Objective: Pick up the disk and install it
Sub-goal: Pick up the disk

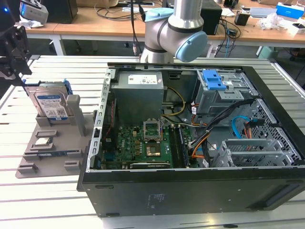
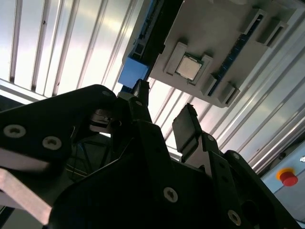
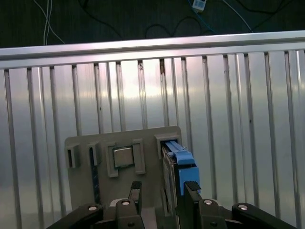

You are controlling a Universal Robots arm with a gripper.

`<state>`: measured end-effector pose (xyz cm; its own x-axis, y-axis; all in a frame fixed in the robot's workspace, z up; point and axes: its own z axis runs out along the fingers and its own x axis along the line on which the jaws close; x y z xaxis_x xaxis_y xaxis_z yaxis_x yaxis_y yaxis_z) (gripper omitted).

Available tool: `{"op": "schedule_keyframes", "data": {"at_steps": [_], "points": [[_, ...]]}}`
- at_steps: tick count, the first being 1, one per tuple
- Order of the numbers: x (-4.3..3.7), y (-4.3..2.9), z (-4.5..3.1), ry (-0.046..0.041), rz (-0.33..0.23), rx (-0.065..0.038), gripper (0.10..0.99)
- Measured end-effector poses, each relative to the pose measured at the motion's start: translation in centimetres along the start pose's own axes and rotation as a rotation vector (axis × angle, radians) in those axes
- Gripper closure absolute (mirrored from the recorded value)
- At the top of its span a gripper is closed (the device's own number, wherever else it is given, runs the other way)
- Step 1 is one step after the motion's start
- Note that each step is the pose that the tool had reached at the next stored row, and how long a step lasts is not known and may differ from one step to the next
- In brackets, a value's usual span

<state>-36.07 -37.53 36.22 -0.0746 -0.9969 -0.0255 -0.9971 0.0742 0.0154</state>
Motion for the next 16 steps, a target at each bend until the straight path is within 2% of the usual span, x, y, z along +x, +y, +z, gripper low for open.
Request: {"op": "schedule_keyframes", "data": {"at_steps": [16], "points": [[0.02, -0.02, 0.87, 0.0, 0.0, 0.0, 0.608]]}}
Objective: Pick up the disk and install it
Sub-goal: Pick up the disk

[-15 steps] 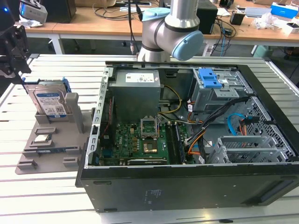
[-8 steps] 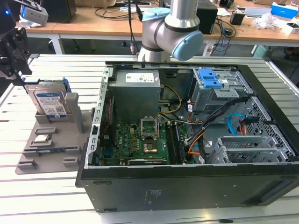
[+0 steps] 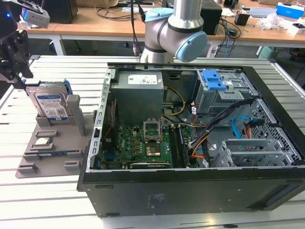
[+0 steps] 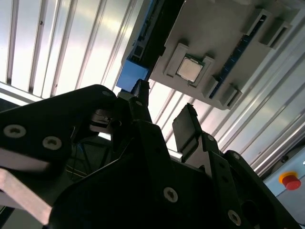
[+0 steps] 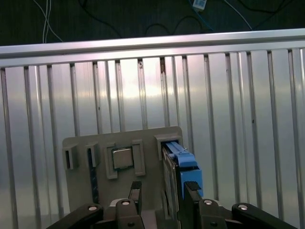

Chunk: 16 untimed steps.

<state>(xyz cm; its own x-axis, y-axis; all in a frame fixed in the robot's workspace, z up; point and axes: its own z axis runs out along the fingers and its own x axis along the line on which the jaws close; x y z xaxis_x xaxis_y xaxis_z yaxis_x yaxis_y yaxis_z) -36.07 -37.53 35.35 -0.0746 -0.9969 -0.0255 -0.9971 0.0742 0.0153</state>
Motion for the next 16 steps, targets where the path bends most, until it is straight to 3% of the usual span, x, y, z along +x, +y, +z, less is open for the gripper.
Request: {"op": "schedule_keyframes", "data": {"at_steps": [10, 16], "points": [[-0.12, -0.04, 0.84, 0.0, 0.0, 0.0, 0.608], [-1.64, -0.38, 1.01, 0.0, 0.0, 0.0, 0.608]]}}
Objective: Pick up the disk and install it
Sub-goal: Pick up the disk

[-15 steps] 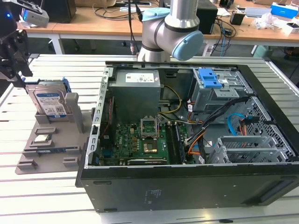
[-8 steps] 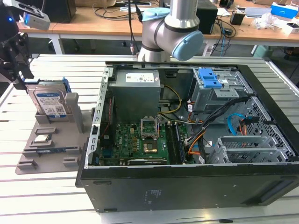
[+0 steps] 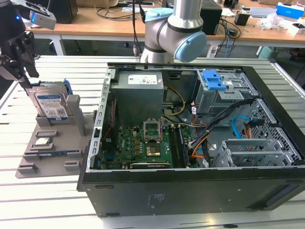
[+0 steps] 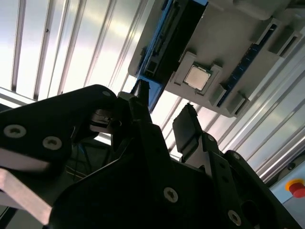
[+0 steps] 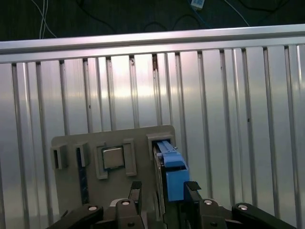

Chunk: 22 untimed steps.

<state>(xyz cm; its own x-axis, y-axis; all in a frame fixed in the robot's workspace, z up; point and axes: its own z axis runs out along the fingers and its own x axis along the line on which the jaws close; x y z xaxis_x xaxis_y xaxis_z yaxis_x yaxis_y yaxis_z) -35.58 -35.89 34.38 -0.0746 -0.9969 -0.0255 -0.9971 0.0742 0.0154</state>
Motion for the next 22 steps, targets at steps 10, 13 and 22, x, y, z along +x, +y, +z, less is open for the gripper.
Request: {"op": "schedule_keyframes", "data": {"at_steps": [10, 13, 22], "points": [[-0.8, -0.52, 1.9, 0.0038, -0.003, 0.0, 0.608], [-0.83, -0.66, 2.73, 0.0069, -0.013, 0.0, 0.608], [-1.11, -1.05, 4.82, 0.0095, -0.058, -0.001, 0.608]]}}
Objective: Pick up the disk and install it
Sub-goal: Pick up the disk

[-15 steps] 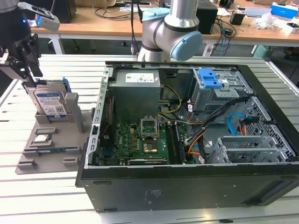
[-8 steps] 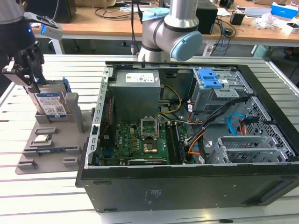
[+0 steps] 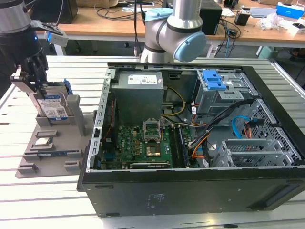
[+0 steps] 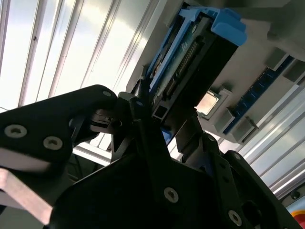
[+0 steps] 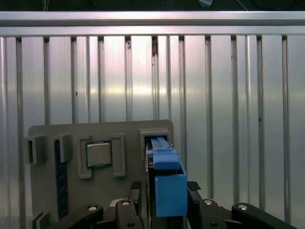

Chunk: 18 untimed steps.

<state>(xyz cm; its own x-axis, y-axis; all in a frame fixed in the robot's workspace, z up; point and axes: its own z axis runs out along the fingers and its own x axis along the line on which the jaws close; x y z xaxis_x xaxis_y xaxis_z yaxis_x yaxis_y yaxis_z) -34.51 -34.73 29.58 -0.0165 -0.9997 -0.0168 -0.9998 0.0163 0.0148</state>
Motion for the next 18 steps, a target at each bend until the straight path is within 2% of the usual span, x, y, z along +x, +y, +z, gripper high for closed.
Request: {"op": "schedule_keyframes", "data": {"at_steps": [1, 7, 8, 18], "points": [[0.0, 0.0, 0.22, 0.0, 0.0, 0.0, 0.608], [0.01, 0.0, 0.27, 0.0003, 0.0, 0.0, 0.62], [0.01, -0.01, 0.28, 0.0, 0.0, 0.0, 0.722], [0.01, -0.01, 0.33, 0.0001, 0.0, 0.0, 0.722]]}}
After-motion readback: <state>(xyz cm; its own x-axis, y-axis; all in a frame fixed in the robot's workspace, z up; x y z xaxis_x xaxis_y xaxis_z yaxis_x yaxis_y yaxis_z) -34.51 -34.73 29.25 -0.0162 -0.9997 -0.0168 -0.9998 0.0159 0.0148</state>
